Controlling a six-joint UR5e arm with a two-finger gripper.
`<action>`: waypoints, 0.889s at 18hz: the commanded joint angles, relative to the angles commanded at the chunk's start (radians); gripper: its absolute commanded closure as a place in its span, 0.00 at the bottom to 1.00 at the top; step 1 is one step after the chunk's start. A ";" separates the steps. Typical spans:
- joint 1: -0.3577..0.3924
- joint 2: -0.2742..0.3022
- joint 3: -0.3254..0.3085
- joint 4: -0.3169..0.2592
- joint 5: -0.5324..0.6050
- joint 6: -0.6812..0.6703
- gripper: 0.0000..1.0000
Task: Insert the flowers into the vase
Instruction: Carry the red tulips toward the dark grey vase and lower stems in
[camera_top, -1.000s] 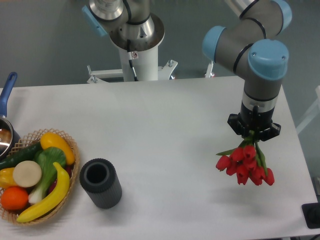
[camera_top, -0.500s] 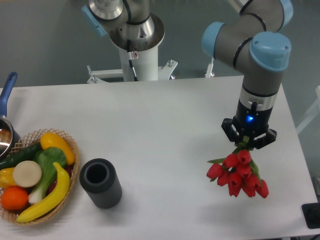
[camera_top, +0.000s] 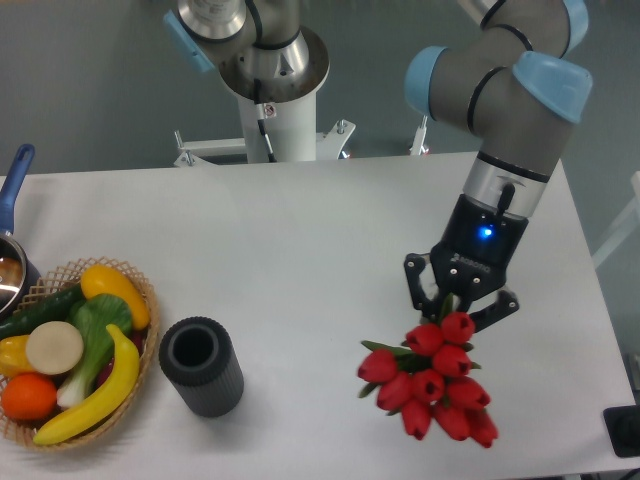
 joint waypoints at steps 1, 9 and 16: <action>-0.014 0.002 0.006 0.008 -0.026 -0.018 1.00; -0.078 0.011 -0.001 0.054 -0.304 -0.064 0.95; -0.107 0.011 -0.006 0.055 -0.491 -0.055 0.94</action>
